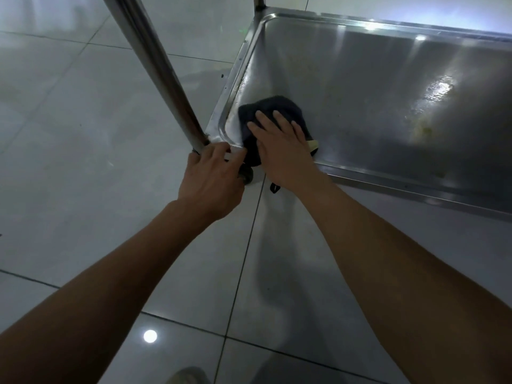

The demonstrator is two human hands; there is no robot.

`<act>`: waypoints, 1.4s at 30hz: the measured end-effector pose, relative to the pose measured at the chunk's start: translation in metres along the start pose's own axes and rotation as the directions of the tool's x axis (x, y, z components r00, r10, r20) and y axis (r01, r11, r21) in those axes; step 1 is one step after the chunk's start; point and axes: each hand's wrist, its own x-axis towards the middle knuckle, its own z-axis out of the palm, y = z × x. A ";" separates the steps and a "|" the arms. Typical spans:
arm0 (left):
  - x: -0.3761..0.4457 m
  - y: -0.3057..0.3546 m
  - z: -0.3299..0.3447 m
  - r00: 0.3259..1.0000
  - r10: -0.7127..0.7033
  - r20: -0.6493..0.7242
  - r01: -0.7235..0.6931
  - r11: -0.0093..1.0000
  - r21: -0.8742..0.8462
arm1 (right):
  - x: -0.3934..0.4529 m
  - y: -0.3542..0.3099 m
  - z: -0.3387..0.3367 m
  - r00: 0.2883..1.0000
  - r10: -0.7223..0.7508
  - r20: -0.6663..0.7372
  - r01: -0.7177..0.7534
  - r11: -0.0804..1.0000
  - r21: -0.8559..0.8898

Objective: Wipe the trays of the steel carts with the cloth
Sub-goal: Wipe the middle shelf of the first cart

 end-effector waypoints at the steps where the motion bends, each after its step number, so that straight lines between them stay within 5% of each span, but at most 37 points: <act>1: 0.001 0.007 -0.001 1.000 0.008 -0.002 -0.008 1.000 0.018 | -0.008 0.009 -0.002 1.000 0.023 -0.016 -0.023 1.000 0.001; 10: 0.028 0.105 0.007 0.967 0.256 -0.013 -0.256 0.966 -0.028 | -0.097 0.110 -0.035 0.961 0.269 -0.063 -0.268 0.963 0.033; 22: 0.053 0.210 0.016 0.922 0.384 -0.041 -0.386 0.919 -0.084 | -0.213 0.244 -0.081 0.813 0.561 -0.153 -0.562 0.826 0.041; 32: 0.061 0.126 0.003 0.958 0.232 -0.165 -0.250 0.963 -0.098 | -0.179 0.222 -0.075 0.830 0.546 -0.110 -0.555 0.828 -0.078; 42: 0.060 0.042 -0.002 0.998 0.061 -0.034 -0.062 0.998 -0.028 | -0.070 0.132 -0.038 0.908 0.408 -0.092 -0.412 0.910 -0.033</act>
